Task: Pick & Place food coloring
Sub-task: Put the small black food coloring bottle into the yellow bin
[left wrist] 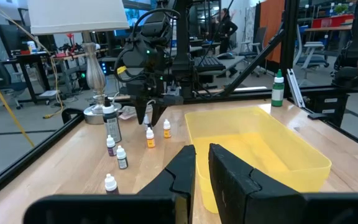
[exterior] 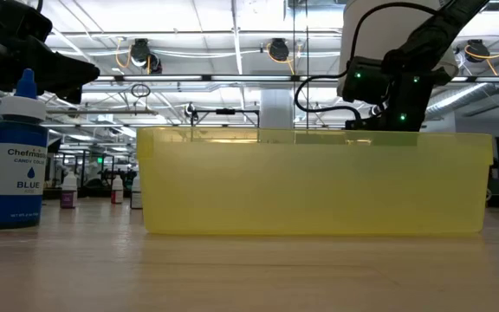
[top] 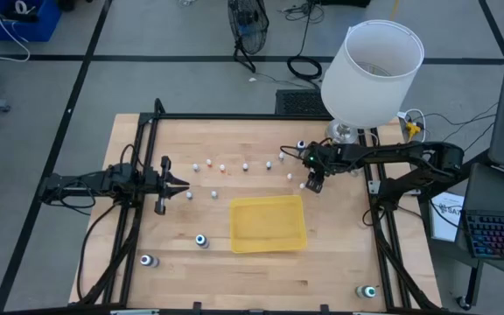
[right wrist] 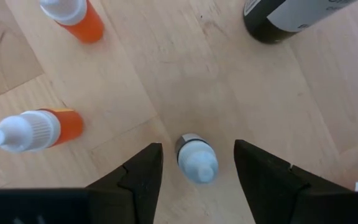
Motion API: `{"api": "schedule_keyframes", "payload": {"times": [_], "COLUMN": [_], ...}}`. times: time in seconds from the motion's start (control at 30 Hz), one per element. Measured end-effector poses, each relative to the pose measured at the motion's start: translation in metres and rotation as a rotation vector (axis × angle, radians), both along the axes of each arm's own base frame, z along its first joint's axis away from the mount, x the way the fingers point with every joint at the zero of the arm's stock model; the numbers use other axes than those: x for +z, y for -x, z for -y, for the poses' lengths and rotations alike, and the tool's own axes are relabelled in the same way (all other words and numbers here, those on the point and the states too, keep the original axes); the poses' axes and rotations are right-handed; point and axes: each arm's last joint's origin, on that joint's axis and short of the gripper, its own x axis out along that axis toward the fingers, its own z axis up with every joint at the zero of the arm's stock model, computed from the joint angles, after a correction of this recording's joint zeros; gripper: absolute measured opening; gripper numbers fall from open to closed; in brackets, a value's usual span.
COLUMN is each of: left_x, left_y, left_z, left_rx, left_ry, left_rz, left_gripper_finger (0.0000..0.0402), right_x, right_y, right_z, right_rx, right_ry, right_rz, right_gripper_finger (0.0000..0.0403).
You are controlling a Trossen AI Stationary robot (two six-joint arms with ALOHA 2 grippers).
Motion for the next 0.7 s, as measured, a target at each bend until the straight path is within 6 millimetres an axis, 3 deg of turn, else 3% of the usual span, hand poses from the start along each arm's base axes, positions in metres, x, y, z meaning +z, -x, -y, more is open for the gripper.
{"api": "schedule_keyframes", "payload": {"times": [0.47,0.7], "left_x": [0.0,0.0], "left_y": [0.0,0.0], "left_z": [0.0,0.0], "left_rx": [0.0,0.0], "left_ry": [0.0,0.0], "left_rz": [0.0,0.0], "left_gripper_finger": [0.0051,0.0051], "right_x": [0.0001,0.0002], "right_y": [-0.0002,-0.0009], "right_z": [0.0,-0.0014], "right_rx": [0.004,0.011], "right_ry": [-0.001,-0.001], "right_rz": [0.002,0.003], "right_gripper_finger": [0.0067,0.0058]}}
